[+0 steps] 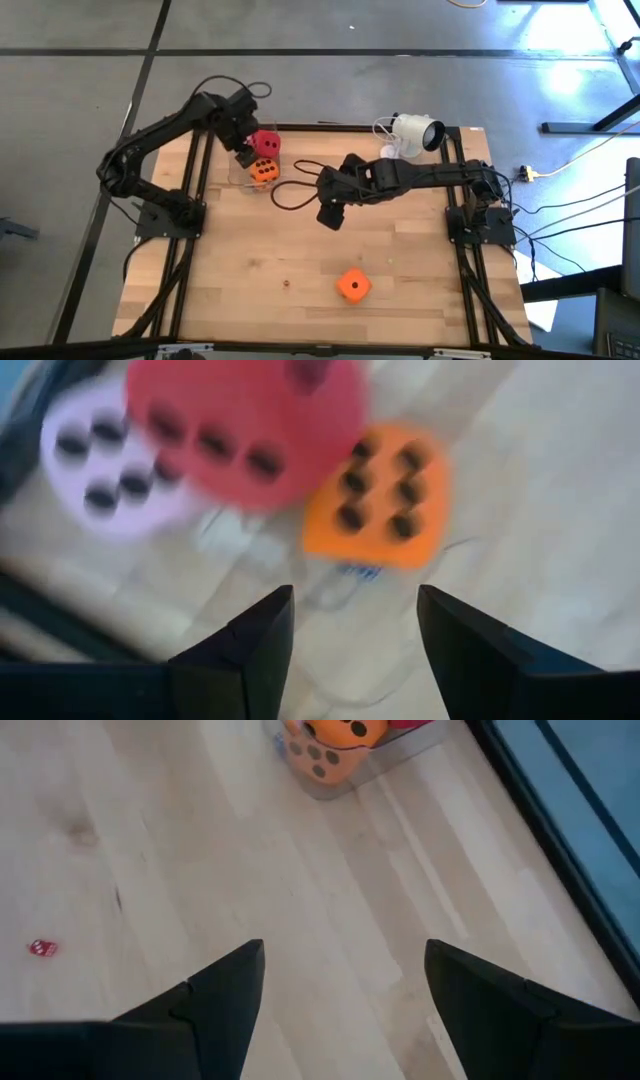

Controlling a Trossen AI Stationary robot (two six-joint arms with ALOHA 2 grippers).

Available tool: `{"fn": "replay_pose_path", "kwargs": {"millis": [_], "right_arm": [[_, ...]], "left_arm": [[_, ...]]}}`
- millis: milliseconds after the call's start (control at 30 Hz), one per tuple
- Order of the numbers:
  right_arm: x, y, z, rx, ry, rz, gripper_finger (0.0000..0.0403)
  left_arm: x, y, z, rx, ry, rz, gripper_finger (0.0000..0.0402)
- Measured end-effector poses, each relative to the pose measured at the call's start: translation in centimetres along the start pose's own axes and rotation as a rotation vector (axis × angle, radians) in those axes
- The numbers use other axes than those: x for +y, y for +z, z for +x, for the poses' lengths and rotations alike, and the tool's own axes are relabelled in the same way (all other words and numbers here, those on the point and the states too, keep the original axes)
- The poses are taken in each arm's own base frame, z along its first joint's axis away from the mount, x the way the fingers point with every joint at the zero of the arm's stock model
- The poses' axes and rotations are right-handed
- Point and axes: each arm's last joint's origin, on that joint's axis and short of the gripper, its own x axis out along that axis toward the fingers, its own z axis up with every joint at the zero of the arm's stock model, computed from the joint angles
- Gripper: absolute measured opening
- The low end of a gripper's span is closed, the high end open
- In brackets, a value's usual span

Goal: Pick & Place Dice
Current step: Put the small red dice into the transparent bin

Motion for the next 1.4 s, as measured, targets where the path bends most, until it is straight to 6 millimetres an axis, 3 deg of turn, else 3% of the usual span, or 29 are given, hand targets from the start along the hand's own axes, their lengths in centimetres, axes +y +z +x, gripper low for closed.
{"fn": "replay_pose_path", "kwargs": {"millis": [200,367,633,933,1167,1267,1400], "right_arm": [[-0.4,0.0,0.1,0.015,-0.009,0.003,0.0275],[-0.8,-0.8,0.1,0.090,-0.048,-0.031,0.0275],[-1.5,-2.2,-0.2,0.243,-0.113,-0.094,0.0275],[-1.8,-2.9,-1.7,0.287,-0.071,-0.156,0.0275],[-4.5,-2.2,-3.3,0.265,0.020,-0.182,0.0275],[-6.2,-2.3,-4.3,0.267,0.073,-0.146,0.0270],[-8.5,-3.4,-7.5,0.221,0.125,-0.040,0.0258]], "left_arm": [[-2.3,0.9,-3.4,-0.118,-0.199,0.106,0.0201],[-4.7,-1.2,-5.8,-0.168,-0.352,0.199,0.0202],[-9.5,-4.4,-8.1,-0.216,-0.423,0.377,0.0187],[-18.4,-7.3,-7.2,-0.252,-0.350,0.563,0.0181],[-25.7,-10.0,-3.6,-0.239,-0.247,0.661,0.0182],[-27.4,-11.0,-2.3,-0.238,-0.192,0.624,0.0182],[-28.6,-11.7,-2.1,-0.315,-0.169,0.551,0.0182]]}}
